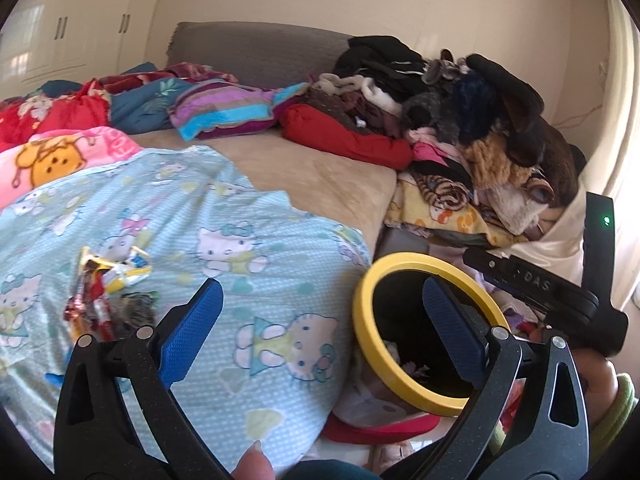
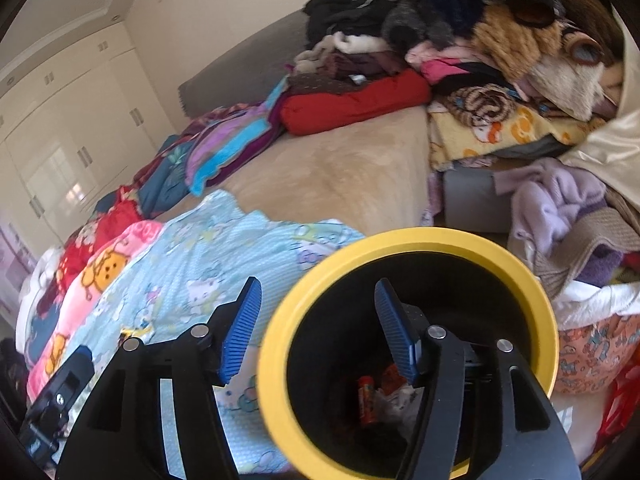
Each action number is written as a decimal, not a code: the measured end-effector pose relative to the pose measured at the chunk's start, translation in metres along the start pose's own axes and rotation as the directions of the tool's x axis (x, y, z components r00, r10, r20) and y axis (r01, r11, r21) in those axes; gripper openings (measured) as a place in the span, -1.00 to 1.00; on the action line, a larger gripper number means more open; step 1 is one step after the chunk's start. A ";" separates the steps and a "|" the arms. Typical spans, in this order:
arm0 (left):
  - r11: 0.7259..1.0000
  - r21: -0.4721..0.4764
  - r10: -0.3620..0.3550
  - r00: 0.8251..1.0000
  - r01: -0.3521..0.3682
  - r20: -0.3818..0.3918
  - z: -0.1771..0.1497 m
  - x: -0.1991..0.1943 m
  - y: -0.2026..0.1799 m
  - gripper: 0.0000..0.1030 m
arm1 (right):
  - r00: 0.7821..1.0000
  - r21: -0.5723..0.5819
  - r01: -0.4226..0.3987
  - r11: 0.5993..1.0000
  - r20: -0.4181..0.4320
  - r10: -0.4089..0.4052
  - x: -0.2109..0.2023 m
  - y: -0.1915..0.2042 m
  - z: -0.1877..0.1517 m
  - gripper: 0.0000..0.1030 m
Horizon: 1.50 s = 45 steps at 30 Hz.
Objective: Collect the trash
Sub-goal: 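Move both tools back over the remaining candy wrappers on the blanket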
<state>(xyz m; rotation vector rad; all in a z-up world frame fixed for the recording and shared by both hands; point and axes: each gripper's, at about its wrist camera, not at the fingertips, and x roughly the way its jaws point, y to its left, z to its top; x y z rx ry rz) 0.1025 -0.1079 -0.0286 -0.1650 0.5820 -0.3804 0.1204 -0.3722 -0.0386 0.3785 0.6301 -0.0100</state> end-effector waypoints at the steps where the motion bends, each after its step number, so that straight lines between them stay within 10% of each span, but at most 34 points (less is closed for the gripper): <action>1: 1.000 -0.007 0.008 1.000 -0.007 0.004 0.001 -0.002 0.004 0.79 | 1.000 -0.012 -0.006 1.000 -0.003 0.006 0.000 0.005 -0.001 0.13; 45: 0.919 -0.286 0.298 0.953 -0.272 0.050 -0.003 -0.066 0.172 0.78 | 0.963 -0.292 -0.245 0.925 -0.181 0.198 0.044 0.177 -0.067 0.17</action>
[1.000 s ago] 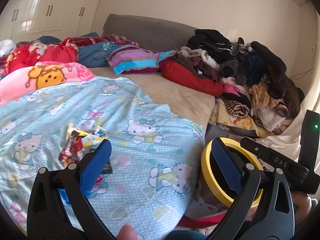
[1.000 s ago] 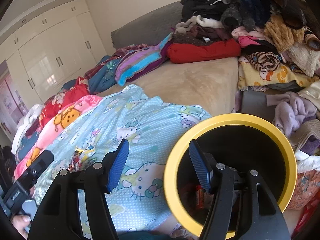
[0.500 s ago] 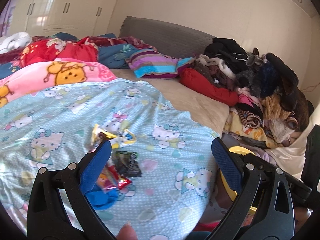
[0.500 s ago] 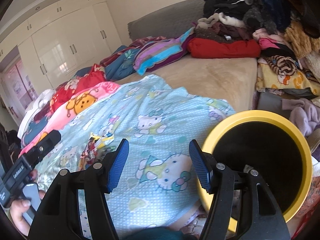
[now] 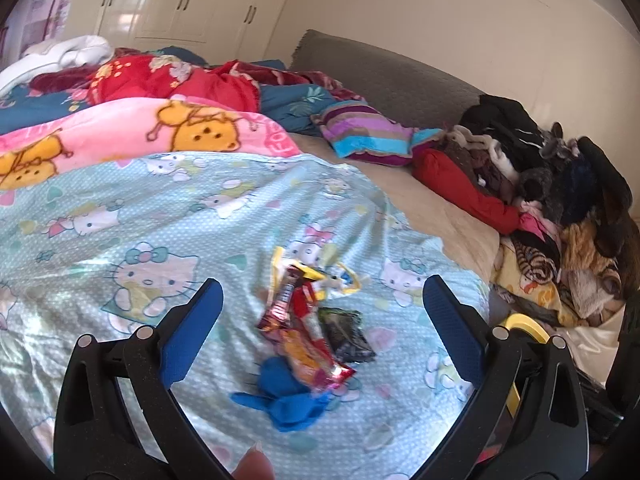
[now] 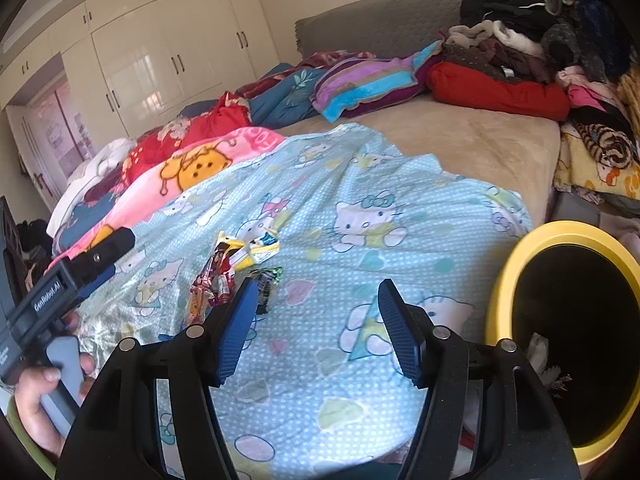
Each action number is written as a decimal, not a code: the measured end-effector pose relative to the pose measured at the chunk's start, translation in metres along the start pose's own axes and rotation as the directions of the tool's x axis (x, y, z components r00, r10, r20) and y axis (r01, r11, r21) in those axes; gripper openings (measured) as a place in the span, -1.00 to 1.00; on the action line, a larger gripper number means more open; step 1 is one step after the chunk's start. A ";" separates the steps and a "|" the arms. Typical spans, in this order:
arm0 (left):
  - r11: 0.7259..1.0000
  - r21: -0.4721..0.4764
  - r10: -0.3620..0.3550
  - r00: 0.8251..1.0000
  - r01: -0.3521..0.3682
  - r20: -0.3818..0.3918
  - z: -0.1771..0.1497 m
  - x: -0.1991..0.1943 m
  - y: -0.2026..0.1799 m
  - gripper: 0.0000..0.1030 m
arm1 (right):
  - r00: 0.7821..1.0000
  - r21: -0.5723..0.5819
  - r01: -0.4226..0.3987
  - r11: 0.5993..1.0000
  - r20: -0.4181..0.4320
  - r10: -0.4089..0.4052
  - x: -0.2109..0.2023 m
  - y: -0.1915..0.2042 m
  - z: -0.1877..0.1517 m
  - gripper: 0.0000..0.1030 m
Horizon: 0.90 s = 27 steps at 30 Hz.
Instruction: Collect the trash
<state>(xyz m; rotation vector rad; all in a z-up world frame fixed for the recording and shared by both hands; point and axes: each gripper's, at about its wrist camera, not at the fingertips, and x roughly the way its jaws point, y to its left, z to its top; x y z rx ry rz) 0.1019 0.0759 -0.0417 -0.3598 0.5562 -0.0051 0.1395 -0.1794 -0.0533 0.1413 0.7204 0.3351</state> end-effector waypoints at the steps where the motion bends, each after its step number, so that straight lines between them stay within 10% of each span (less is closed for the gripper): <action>1: 1.000 -0.004 0.003 1.000 -0.003 0.000 0.001 0.002 0.004 0.78 | 1.000 -0.001 -0.003 1.000 -0.009 0.003 0.006 0.002 0.000 0.17; 27: 0.998 -0.038 -0.053 0.962 0.044 -0.266 -0.001 0.097 0.048 -0.17 | 0.974 0.021 -0.080 0.997 -0.210 0.083 0.121 0.045 -0.010 -0.03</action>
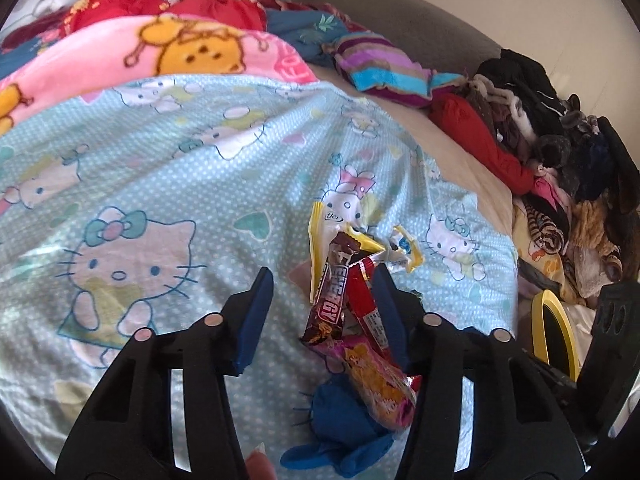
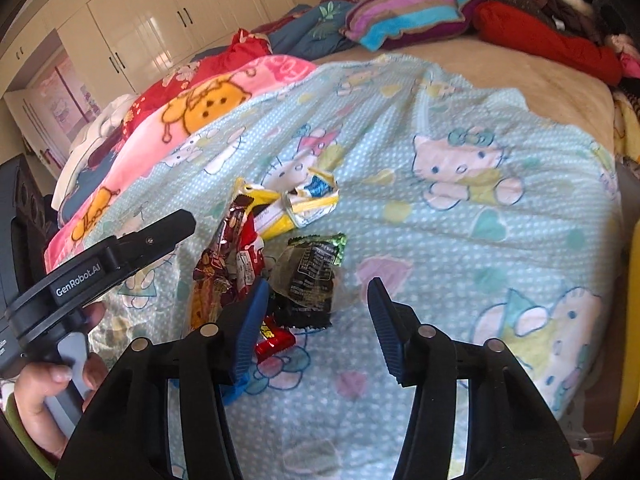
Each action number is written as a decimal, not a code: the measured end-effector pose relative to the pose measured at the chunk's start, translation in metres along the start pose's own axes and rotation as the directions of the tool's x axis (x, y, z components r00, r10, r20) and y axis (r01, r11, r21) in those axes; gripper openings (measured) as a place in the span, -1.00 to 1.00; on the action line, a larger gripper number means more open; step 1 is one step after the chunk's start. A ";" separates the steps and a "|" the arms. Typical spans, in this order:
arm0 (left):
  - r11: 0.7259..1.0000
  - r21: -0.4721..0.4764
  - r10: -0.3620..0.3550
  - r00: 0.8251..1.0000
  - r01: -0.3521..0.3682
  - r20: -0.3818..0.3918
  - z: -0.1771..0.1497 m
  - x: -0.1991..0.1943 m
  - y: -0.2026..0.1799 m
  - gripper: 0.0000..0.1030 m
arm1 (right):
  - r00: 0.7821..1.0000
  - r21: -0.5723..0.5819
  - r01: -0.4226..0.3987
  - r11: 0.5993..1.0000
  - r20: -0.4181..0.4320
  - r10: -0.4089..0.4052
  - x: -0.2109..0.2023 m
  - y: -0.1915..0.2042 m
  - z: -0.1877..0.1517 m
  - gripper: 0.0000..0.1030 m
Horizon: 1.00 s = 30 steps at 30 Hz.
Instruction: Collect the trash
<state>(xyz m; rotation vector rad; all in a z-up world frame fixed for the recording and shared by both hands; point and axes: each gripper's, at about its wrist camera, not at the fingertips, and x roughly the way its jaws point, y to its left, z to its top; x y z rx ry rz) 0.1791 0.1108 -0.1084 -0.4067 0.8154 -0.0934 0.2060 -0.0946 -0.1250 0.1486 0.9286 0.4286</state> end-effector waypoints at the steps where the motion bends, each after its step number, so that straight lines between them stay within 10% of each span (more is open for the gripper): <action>1: 1.000 -0.004 0.000 1.000 0.000 -0.010 0.001 0.003 0.000 -0.17 | 1.000 0.009 -0.004 1.000 -0.021 0.004 0.006 -0.001 0.000 -0.03; 16: 0.996 -0.084 -0.035 0.996 0.028 -0.082 -0.008 0.029 0.007 -0.73 | 0.999 0.082 -0.025 0.996 -0.040 0.029 0.006 -0.023 -0.014 -0.98; 25: 0.992 -0.118 -0.042 0.998 0.048 0.051 0.000 -0.012 0.011 -0.73 | 0.998 0.087 -0.069 0.994 0.016 0.068 -0.014 -0.023 -0.011 -0.95; 28: 0.993 -0.100 -0.050 0.995 0.059 0.083 0.000 -0.028 0.006 -0.73 | 0.997 0.112 -0.071 0.991 0.017 0.070 -0.008 -0.025 -0.004 -0.23; 30: 0.995 -0.079 -0.058 0.994 0.066 0.098 -0.002 -0.039 0.001 -0.73 | 0.998 0.114 -0.063 0.992 -0.003 0.063 0.000 -0.025 -0.001 -0.18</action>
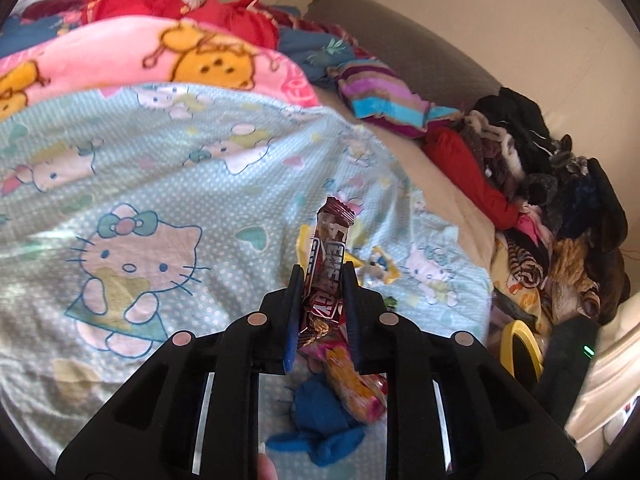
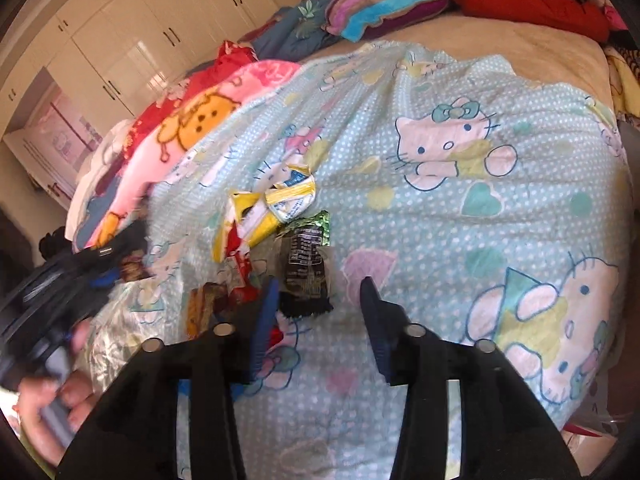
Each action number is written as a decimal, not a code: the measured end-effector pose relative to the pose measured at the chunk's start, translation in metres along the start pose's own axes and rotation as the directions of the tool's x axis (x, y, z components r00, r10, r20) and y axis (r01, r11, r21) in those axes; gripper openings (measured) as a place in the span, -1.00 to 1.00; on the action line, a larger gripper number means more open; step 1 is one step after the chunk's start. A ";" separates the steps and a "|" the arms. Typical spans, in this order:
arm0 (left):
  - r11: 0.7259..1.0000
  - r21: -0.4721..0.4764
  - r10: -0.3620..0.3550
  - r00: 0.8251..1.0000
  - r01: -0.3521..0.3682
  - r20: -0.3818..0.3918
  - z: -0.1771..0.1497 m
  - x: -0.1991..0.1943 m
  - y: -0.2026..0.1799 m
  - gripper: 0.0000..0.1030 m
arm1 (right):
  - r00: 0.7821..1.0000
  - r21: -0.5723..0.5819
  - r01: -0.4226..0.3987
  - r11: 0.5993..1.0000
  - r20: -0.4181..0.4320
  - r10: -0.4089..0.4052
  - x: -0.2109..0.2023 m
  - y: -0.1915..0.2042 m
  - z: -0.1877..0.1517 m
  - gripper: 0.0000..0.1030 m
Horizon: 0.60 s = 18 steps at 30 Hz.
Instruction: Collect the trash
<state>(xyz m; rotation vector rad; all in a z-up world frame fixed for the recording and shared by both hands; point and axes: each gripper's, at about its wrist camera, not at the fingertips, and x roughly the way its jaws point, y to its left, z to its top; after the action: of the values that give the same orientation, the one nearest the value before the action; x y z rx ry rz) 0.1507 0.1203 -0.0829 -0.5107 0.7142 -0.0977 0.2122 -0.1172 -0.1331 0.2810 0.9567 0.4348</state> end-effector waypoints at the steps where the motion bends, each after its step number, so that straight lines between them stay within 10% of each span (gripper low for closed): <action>1: 1.000 0.011 -0.002 1.000 0.002 0.005 -0.001 -0.004 -0.002 -0.73 | 1.000 -0.004 0.006 1.000 -0.011 -0.006 0.006 0.001 0.002 -0.18; 6: 0.999 0.038 -0.014 1.000 0.014 0.011 -0.009 -0.022 -0.011 -0.73 | 0.998 -0.011 -0.027 1.000 -0.059 0.026 0.025 0.008 0.004 -0.52; 18: 0.996 0.081 -0.048 0.999 0.046 0.013 -0.016 -0.032 -0.036 -0.73 | 0.998 -0.057 -0.040 0.998 0.055 0.043 -0.029 0.011 -0.003 -0.56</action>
<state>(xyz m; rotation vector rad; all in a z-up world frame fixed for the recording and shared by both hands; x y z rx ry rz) 0.1191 0.0904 -0.0572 -0.4508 0.6811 -0.1659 0.1931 -0.1215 -0.1093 0.2615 0.8835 0.4884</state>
